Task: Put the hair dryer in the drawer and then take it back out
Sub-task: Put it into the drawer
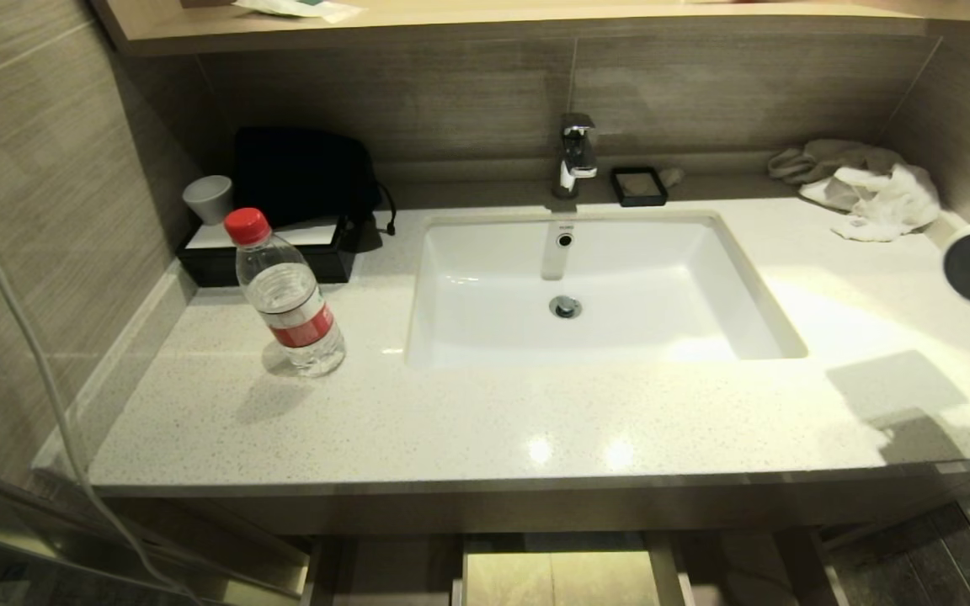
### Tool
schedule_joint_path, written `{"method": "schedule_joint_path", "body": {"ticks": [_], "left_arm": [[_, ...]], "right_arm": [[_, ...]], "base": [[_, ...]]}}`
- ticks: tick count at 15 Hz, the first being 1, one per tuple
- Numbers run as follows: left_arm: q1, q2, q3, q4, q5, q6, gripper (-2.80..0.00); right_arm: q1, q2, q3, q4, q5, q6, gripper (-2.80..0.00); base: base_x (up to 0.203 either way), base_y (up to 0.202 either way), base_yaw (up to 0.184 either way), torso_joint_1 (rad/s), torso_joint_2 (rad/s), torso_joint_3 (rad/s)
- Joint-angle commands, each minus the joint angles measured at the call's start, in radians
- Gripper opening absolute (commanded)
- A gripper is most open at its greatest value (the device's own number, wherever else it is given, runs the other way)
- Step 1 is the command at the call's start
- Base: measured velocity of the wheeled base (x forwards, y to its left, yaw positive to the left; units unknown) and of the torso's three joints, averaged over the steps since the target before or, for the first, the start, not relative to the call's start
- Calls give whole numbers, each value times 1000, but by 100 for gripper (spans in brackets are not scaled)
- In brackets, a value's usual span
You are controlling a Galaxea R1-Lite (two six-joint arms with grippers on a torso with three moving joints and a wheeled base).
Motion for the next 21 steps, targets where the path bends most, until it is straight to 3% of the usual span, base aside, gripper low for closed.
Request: {"method": "schedule_joint_path", "body": {"ticks": [1,8,10,14,16,21], "left_arm": [[0,0,0,-1,1,0,-280],[0,0,0,-1,0,0,-280],[0,0,0,0,0,0,-280],[0,0,0,-1,0,0,-280],[0,0,0,0,0,0,-280],[0,0,0,0,0,0,-280]], "right_arm": [[8,-278,57,105,12,-5,-280],[24,-763,153,454,36,-13,-280],[41,-855,259,486,33,-3,-280],[83,-985,483,318,16,31,-280],[121,-988,506,277,-20,38,-280],[140,-965,524,198,-20,34,-280]], "base": [[0,0,0,0,0,0],[0,0,0,0,0,0],[0,0,0,0,0,0],[0,0,0,0,0,0],[0,0,0,0,0,0],[0,0,0,0,0,0]]}}
